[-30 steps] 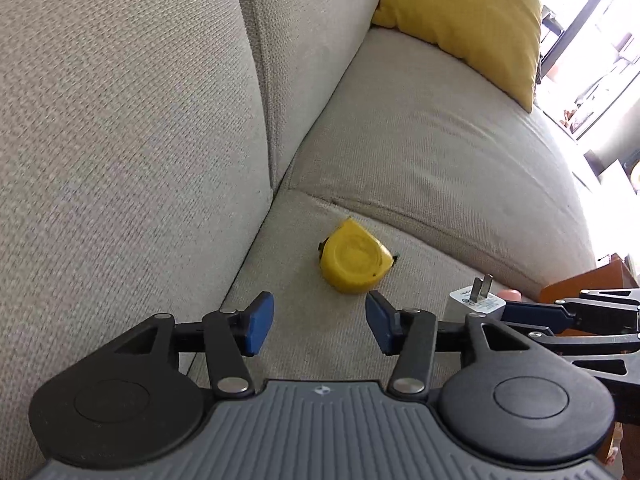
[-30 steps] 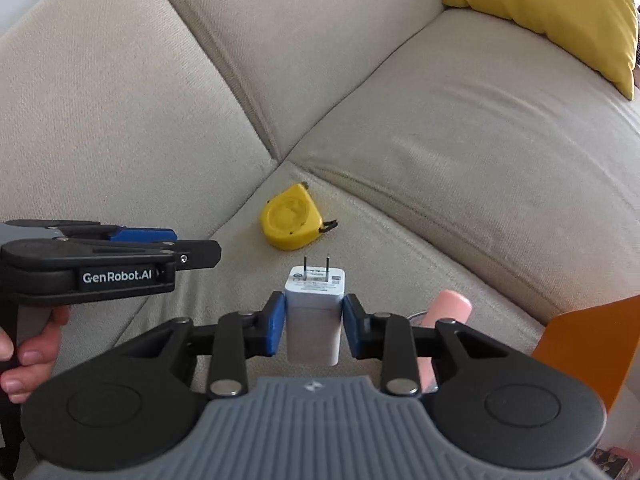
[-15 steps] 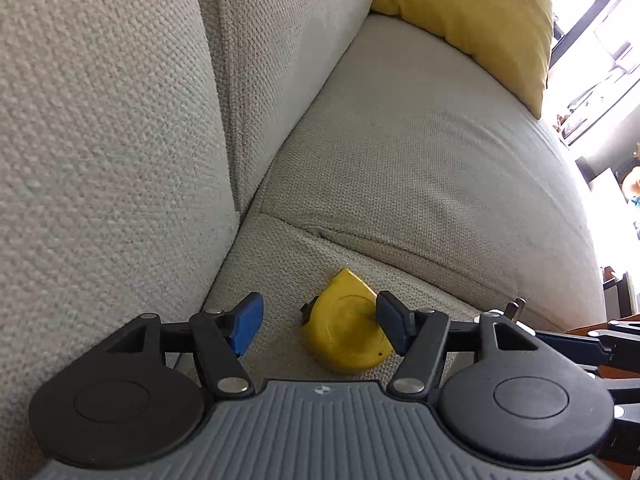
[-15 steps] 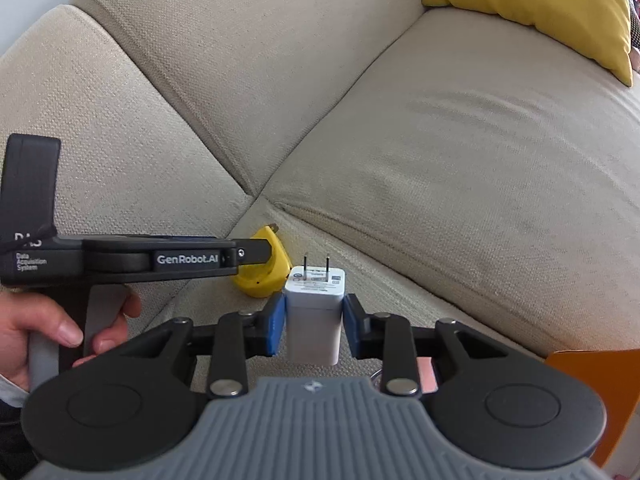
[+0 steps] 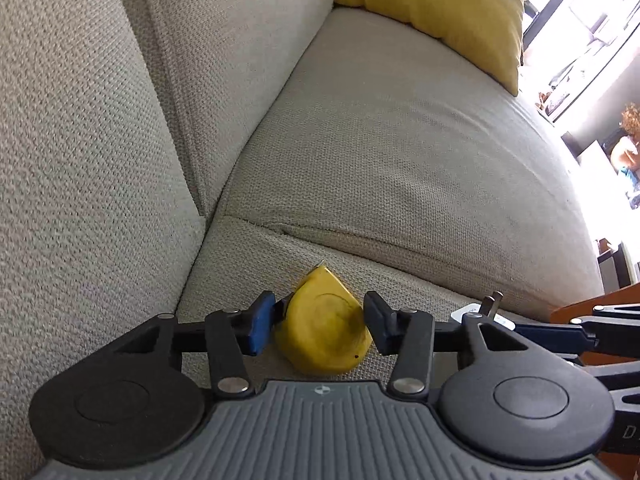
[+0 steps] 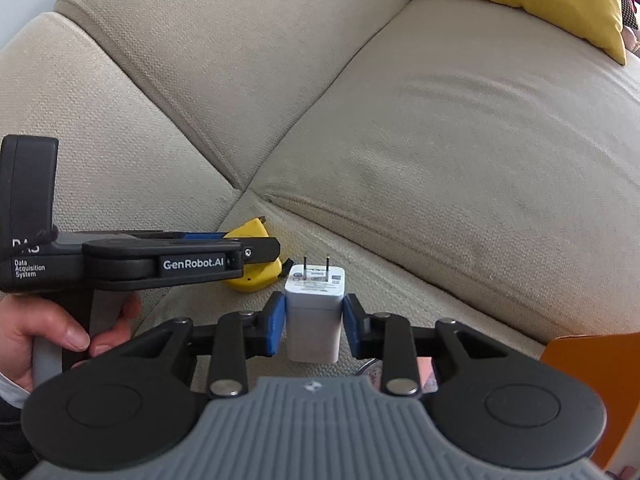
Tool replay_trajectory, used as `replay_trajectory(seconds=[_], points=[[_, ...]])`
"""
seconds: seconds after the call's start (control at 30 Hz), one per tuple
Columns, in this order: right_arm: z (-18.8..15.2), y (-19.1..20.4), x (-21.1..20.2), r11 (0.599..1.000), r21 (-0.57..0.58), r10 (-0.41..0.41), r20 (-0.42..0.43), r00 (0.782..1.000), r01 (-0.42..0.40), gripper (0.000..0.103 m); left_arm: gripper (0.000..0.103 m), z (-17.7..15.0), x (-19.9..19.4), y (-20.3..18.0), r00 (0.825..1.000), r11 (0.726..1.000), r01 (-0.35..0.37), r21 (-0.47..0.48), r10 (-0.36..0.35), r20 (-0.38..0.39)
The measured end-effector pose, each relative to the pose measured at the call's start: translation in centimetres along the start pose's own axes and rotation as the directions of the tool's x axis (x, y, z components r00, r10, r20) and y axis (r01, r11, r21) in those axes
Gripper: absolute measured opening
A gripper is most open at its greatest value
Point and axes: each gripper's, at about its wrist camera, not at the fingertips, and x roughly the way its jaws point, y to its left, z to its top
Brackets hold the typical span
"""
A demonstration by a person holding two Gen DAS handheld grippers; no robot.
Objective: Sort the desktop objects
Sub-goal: 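Grasp the yellow tape measure with the left gripper while the right holds the charger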
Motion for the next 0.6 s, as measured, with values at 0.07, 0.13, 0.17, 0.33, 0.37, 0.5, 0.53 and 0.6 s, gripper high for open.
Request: replay_trajectory(seconds=[0.07, 0.13, 0.17, 0.33, 0.37, 0.5, 0.53, 0.6], points=[[-0.2, -0.1, -0.1, 1.000, -0.002, -0.004, -0.012, 1.000, 0.004, 0.033, 0.037, -0.4, -0.8, -0.6, 1.000, 1.000, 0.006, 0.022, -0.006, 0.020], [-0.7, -0.3, -0.3, 1.000, -0.003, -0.006, -0.022, 1.000, 0.005, 0.033, 0.031, -0.7, -1.9, -1.6, 0.999, 0.997, -0.010, 0.072, 0.007, 0.044], [-0.9, -0.4, -0.5, 1.000, -0.003, -0.005, -0.025, 1.000, 0.005, 0.033, 0.030, -1.0, -2.3, -2.1, 0.999, 0.994, -0.018, 0.110, 0.012, 0.048], [-1.9, -0.7, -1.1, 1.000, 0.002, 0.003, -0.042, 0.999, -0.002, 0.033, 0.027, -2.5, -3.1, -3.6, 1.000, 0.981, 0.028, 0.192, -0.030, 0.006], [-2.1, -0.7, -1.2, 1.000, 0.004, 0.005, -0.044, 0.999, -0.005, 0.033, 0.025, -2.7, -3.1, -3.7, 0.999, 0.980, 0.045, 0.192, -0.045, -0.002], [-2.4, -0.8, -0.8, 1.000, 0.000, 0.009, -0.048, 0.999, -0.009, 0.033, 0.025, -3.1, -2.8, -4.3, 1.000, 0.980, 0.028, 0.199, -0.027, -0.006], [-2.4, -0.7, -0.9, 1.000, -0.004, 0.008, -0.049, 0.999, -0.008, 0.033, 0.025, -3.1, -2.7, -4.3, 0.999, 0.979, 0.039, 0.199, -0.038, -0.008], [-2.5, -0.7, -0.9, 1.000, -0.007, 0.008, -0.052, 0.999, -0.009, 0.033, 0.025, -2.9, -2.3, -4.5, 0.998, 0.975, 0.067, 0.210, -0.066, -0.013]])
